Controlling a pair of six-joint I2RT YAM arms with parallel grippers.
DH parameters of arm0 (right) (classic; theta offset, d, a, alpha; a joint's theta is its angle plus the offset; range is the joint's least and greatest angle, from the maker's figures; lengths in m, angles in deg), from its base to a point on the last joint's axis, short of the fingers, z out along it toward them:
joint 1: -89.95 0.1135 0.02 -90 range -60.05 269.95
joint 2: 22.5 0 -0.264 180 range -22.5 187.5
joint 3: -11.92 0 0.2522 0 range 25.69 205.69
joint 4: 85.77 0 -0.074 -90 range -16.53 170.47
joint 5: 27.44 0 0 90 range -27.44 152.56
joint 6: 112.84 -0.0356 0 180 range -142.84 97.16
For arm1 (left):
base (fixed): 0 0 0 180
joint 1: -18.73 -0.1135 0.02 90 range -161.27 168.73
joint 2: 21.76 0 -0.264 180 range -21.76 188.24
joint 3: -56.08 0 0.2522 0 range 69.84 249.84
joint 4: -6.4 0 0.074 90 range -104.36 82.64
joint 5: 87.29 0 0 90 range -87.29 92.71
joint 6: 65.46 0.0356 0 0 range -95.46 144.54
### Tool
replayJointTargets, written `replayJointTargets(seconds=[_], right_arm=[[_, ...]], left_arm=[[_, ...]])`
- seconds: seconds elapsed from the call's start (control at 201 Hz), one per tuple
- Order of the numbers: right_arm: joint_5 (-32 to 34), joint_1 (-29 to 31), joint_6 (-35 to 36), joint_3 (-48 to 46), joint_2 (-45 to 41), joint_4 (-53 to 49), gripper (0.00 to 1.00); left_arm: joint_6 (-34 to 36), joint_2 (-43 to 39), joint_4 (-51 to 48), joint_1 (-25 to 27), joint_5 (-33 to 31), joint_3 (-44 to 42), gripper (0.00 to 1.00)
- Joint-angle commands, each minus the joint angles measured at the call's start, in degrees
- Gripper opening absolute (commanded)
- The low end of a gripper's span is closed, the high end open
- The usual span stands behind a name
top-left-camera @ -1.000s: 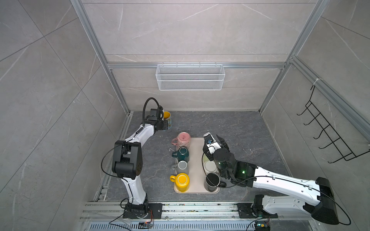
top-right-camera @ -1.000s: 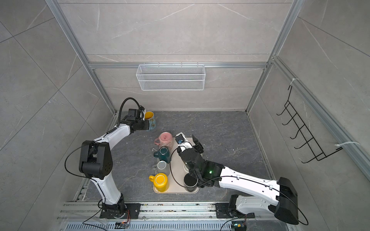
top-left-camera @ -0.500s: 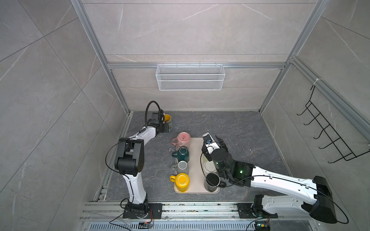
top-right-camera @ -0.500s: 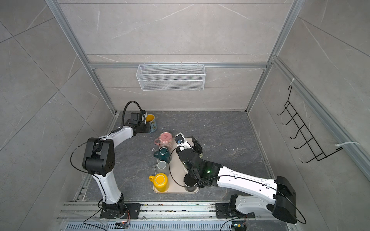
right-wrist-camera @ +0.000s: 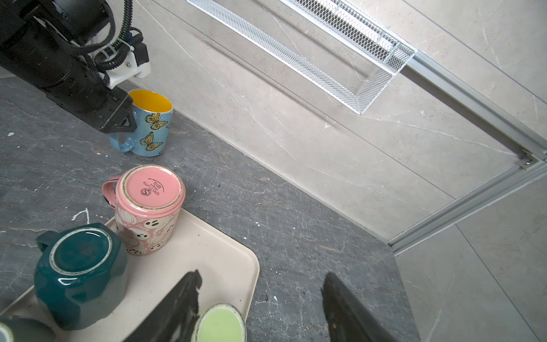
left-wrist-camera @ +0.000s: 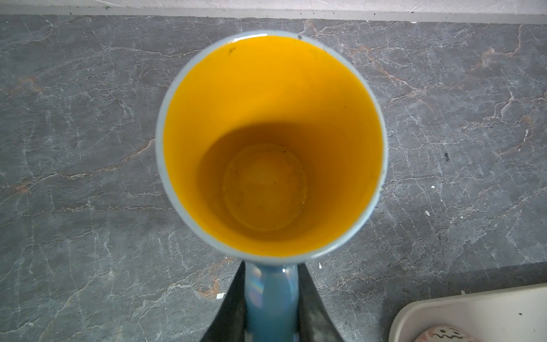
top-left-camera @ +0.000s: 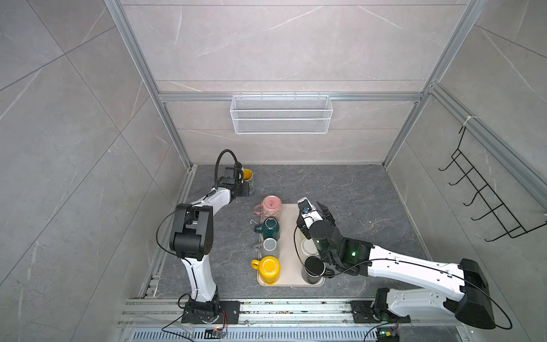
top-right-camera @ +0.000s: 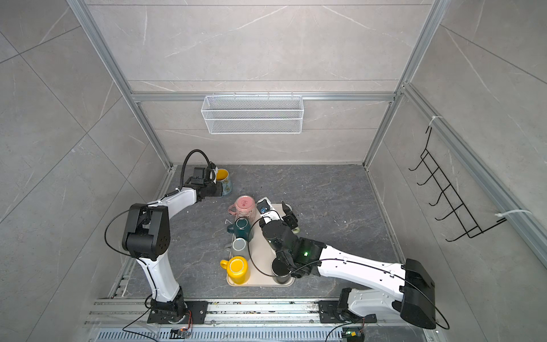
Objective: Turn the mug right side up
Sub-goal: 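Lower the upright blue mug onto the table with the left gripper and release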
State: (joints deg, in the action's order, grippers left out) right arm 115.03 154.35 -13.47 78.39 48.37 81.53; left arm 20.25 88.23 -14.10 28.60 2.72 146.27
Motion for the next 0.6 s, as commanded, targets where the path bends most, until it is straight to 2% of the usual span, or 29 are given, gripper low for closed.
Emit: replayJointTargets(seconds=[0.0,0.374,0.593], right_arm=[[-0.34,0.27,-1.70,1.03,1.06,0.43,0.68],[-1.05,0.22,-2.05,1.17,1.64,0.55,0.69],[-1.12,0.25,-2.24,1.08,1.81,0.52,0.69]], left_arm=[[1.56,-1.24,3.32,-0.46,-1.05,0.14,0.17],[2.16,-1.43,1.65,-0.46,-1.86,0.12,0.33],[1.75,-3.30,1.07,-0.40,-1.94,-0.87,0.53]])
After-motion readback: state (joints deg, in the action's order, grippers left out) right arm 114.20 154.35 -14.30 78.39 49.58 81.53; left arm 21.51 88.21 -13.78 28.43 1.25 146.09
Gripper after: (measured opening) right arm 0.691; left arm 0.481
